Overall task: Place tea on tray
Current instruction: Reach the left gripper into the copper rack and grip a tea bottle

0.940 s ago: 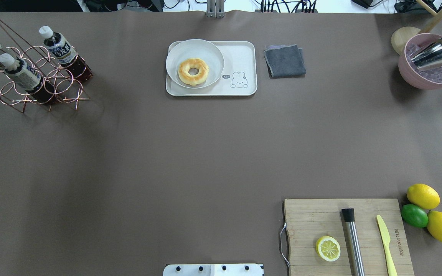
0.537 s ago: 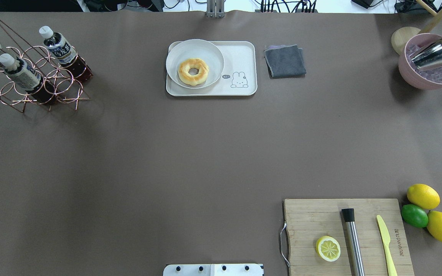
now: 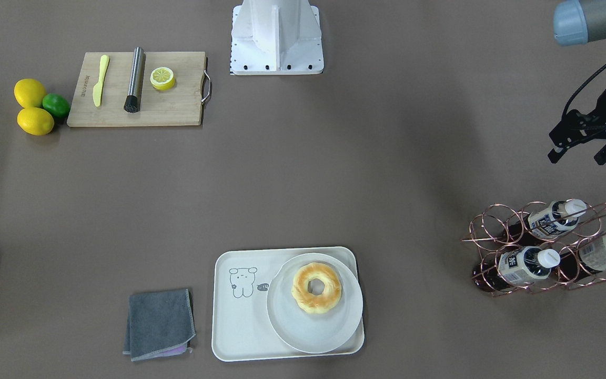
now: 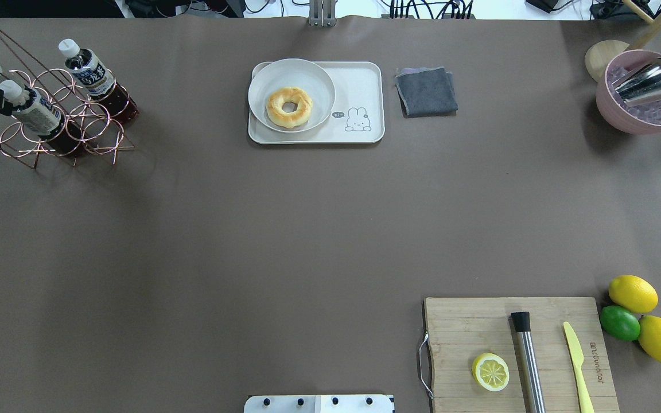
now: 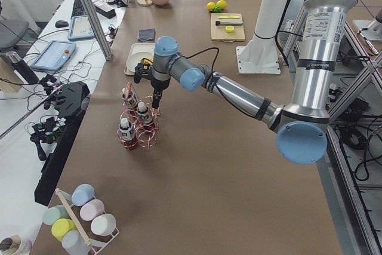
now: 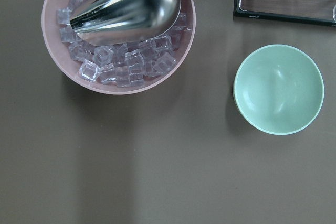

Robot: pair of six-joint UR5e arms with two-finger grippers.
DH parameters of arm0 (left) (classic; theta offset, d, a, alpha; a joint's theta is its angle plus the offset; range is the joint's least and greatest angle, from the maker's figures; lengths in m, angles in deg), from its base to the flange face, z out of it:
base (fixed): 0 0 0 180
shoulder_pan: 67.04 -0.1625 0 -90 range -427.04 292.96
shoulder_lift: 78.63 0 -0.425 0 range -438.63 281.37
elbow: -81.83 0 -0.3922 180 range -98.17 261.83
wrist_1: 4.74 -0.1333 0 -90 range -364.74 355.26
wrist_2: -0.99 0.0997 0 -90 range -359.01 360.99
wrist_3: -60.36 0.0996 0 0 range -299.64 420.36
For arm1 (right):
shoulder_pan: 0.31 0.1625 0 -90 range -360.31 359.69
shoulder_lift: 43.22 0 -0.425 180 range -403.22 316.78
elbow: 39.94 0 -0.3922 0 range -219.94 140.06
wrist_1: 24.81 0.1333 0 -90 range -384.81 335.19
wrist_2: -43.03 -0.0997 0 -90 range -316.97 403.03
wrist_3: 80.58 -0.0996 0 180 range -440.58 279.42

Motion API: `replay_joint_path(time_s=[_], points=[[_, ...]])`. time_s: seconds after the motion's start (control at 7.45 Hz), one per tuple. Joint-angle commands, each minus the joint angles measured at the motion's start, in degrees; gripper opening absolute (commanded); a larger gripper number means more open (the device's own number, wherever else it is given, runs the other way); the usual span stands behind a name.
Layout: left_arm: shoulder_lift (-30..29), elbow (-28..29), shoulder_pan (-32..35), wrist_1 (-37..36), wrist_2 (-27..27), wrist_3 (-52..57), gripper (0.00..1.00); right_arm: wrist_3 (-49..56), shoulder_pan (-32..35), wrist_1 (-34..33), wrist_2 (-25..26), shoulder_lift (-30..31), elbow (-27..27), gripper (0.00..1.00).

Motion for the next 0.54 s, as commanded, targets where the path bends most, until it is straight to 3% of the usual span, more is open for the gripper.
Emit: replay_joint_path(time_s=[0.0,0.4], points=[[-3.35,2.34,-1.67,-0.24,6.02,0.62,0.97,0.00,0.00,0.06,0.03,0.64,-0.05,1.00],[-5.73,7.17,-1.77,3.87,6.04,0.71,0.97,0.00,0.00,-0.03,-0.06,0.72,-0.05,1.00]])
